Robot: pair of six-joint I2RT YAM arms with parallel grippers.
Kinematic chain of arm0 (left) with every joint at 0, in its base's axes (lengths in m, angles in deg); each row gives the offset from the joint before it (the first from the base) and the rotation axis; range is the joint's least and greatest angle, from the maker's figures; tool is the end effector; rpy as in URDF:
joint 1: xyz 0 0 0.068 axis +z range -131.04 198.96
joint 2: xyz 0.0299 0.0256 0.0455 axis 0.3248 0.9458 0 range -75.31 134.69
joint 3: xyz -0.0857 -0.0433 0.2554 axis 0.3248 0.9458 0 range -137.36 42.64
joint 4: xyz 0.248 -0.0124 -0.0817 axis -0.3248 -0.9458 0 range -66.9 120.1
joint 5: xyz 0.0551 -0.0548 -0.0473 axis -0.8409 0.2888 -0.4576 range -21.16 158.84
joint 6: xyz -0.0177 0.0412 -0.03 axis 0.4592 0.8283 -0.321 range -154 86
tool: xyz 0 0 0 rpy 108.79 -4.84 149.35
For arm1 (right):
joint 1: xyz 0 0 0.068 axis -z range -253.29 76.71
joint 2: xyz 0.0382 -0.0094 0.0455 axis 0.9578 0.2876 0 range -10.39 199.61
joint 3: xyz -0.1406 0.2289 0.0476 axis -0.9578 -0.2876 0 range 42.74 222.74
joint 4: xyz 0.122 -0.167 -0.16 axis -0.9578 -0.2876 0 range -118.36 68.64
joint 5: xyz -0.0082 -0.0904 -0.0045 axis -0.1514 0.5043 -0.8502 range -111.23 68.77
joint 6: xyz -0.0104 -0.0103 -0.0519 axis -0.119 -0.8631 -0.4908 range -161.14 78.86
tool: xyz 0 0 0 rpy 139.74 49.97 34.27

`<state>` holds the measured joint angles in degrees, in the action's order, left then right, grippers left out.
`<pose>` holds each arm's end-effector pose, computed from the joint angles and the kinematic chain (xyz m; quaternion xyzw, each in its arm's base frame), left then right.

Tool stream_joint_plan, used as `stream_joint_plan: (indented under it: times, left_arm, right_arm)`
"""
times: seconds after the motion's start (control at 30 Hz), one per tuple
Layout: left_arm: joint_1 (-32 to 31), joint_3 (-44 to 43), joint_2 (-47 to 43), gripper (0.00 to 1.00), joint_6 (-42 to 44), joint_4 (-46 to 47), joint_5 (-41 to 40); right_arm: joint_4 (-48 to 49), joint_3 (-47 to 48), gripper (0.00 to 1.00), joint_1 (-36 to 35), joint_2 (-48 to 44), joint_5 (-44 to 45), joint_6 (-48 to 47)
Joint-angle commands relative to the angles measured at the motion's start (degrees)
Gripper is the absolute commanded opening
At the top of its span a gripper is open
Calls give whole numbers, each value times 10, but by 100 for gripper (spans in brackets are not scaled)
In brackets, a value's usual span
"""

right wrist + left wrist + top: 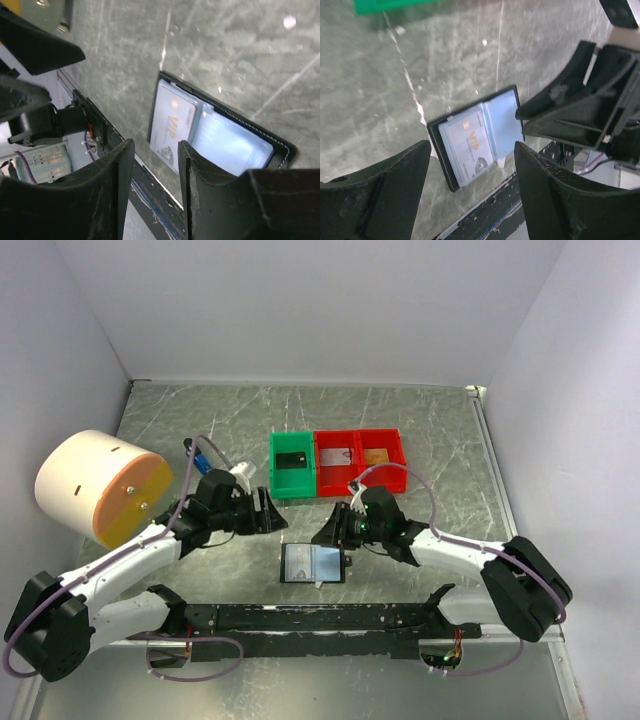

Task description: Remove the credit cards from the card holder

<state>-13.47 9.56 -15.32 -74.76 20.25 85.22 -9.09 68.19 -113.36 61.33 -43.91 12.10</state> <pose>0.1805 -0.1265 0.2200 -0.0006 0.8872 -0.3666 0.2802 0.1737 0.1640 0.1689 0.0075 0.8706 0.4539 0.1897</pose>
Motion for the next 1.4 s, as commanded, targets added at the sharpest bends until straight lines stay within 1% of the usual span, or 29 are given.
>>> stream_joint_plan:
  times: [0.0,0.13,0.27,0.37,0.53,0.67,0.77,1.0,1.2,1.3,1.37]
  left_arm:
    - [-46,5,27,77,-13,25,-11]
    - [-78,-2,40,75,-27,15,-53]
    - [-88,12,40,74,-34,26,-54]
    - [-90,22,44,72,-38,37,-47]
    - [-97,38,54,70,-41,53,-29]
    - [-102,35,63,68,-33,52,-23]
    - [-109,38,70,65,-33,59,-20]
    - [-123,53,79,56,-36,76,-20]
    - [-137,54,106,49,-30,82,-24]
    - [-143,47,126,46,-24,68,-43]
    - [-145,36,136,42,-19,57,-54]
  right_arm:
    - [40,-24,38,-12,27,-22,39]
    - [81,-44,36,-23,24,-19,64]
    - [88,-40,35,-29,37,-24,62]
    - [102,-37,35,-35,70,-30,57]
    - [141,-35,30,-45,111,-37,68]
    - [146,-31,28,-48,138,-33,67]
    - [152,-30,24,-47,153,-33,67]
    - [128,-19,23,-48,167,-18,54]
    - [145,-19,21,-48,175,-21,59]
    - [145,-20,20,-47,177,-21,57]
    - [144,-21,19,-47,178,-21,58]
